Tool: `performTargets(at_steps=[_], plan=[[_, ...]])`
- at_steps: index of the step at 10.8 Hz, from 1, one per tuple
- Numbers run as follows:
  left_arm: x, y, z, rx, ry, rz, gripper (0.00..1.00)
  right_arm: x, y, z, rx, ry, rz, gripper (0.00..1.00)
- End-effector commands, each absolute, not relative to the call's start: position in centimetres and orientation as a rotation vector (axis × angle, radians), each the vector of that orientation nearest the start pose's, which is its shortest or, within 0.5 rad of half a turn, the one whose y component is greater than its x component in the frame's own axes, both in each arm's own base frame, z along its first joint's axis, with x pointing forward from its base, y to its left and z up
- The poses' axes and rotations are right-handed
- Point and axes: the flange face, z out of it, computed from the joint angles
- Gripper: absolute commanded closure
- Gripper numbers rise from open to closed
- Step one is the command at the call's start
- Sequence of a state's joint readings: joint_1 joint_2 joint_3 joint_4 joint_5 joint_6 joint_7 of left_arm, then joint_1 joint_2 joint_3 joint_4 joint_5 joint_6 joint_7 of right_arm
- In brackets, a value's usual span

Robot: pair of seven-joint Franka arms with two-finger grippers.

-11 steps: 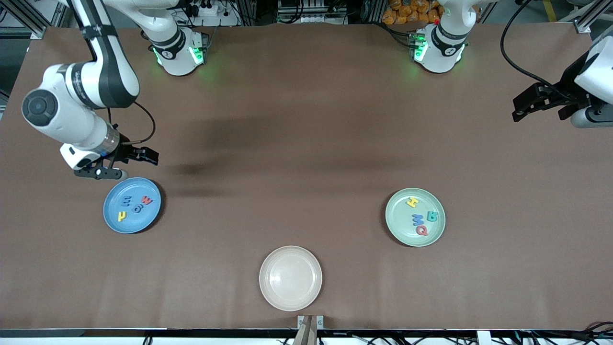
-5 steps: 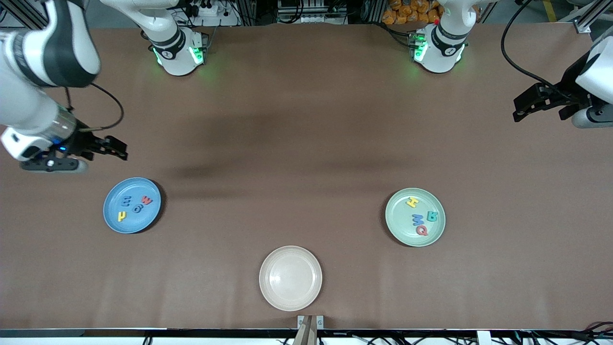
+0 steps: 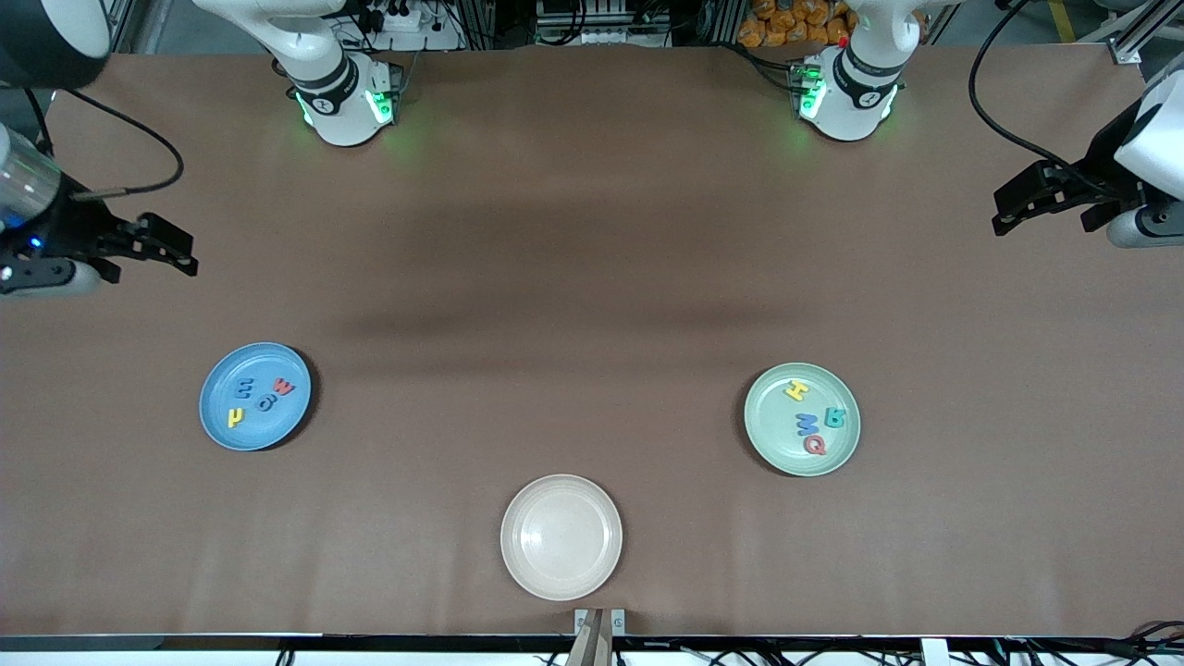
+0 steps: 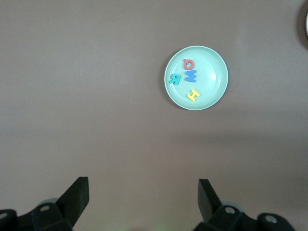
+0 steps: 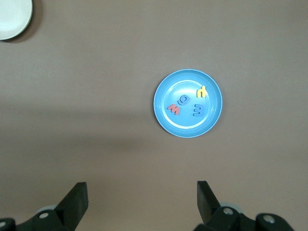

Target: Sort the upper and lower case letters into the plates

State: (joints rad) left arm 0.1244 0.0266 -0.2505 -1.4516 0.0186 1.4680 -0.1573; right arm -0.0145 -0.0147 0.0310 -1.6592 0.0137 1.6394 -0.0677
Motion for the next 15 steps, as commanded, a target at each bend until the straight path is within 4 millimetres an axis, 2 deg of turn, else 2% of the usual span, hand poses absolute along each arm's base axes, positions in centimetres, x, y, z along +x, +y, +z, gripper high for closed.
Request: performTargets(at_steps=[1, 2, 5, 15], plan=[[54.4, -6.5, 66.3, -3.140, -0.035, 0.018, 0.00, 55.1, 1.3, 63.0, -3.124, -0.154, 0.019, 0.00], [54.4, -6.5, 66.3, -3.142, -0.034, 0.019, 0.00, 54.8, 1.1, 64.0, -3.124, -0.150, 0.016, 0.00], [54.4, -6.4, 66.4, -3.140, -0.037, 0.016, 0.00, 54.4, 1.0, 65.4, -3.124, -0.151, 0.026, 0.00], [54.4, -6.7, 66.5, -3.145, -0.005, 0.012, 0.00, 54.4, 0.7, 65.9, -3.125, -0.143, -0.003, 0.00]])
